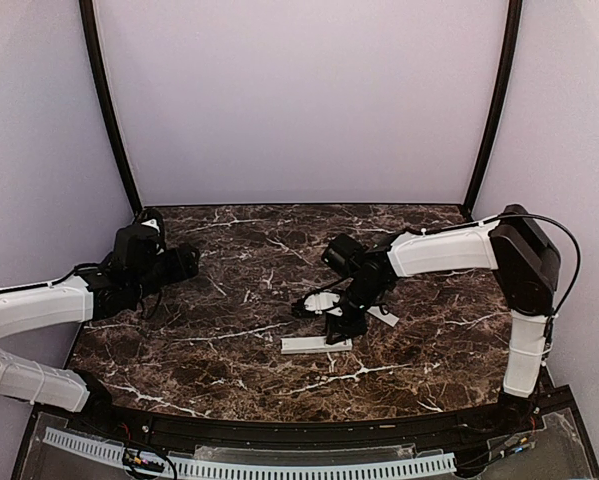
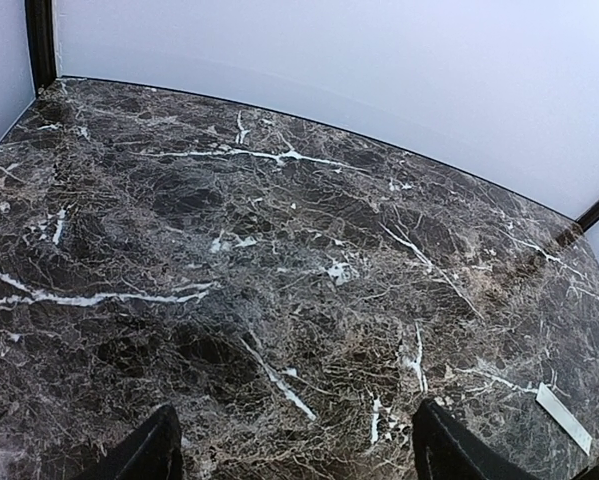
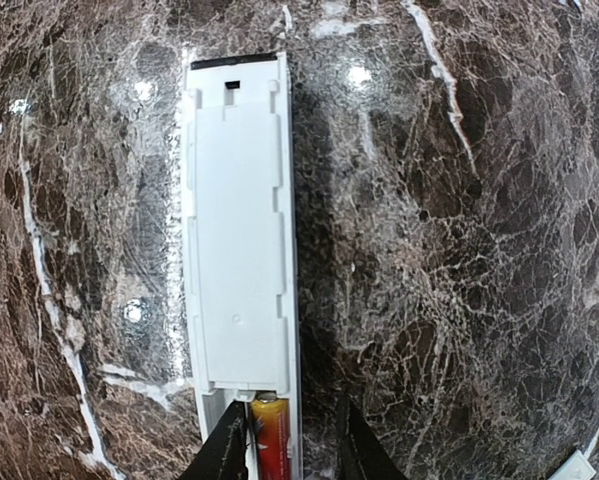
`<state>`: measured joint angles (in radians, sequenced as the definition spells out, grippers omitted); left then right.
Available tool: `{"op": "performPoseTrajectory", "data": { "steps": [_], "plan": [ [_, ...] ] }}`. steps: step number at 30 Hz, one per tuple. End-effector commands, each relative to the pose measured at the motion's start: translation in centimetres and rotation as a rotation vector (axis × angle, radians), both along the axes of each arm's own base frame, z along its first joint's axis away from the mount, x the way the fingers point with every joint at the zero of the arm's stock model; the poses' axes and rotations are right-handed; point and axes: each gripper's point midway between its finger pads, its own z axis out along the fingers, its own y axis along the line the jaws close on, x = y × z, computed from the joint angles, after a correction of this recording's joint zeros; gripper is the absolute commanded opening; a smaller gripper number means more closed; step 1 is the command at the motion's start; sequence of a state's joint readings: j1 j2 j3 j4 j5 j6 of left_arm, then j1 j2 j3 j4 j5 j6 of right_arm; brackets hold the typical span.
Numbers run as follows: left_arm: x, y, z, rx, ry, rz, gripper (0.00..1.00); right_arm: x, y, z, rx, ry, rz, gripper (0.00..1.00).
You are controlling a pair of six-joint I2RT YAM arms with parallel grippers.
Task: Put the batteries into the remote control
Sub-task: Press the battery in the battery compartment, then pick up the battery from the corner of the board.
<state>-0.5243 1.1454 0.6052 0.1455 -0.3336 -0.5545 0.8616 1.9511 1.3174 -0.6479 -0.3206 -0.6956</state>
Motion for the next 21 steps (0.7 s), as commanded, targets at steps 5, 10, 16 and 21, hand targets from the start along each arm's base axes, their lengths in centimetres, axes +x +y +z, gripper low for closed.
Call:
{"op": "performPoseTrajectory", "data": {
  "steps": [5,10,16,21],
  "plan": [
    [-0.4,1.5,-1.5,-0.018,0.059,0.078,0.81,-0.3,1.0,1.8,0.039,0.015,0.004,0.47],
    [-1.5,4.5,-4.6,-0.126,0.225,0.297,0.84,0.8,1.7,5.3,0.099,-0.054,-0.011,0.49],
    [-6.6,9.6,-7.9,-0.155,0.456,0.743,0.81,1.7,2.5,10.1,0.179,-0.091,-0.096,0.50],
    [-8.4,11.1,-7.7,-0.140,0.495,0.879,0.80,1.5,2.4,11.8,0.213,-0.076,-0.169,0.51]
  ]
}}
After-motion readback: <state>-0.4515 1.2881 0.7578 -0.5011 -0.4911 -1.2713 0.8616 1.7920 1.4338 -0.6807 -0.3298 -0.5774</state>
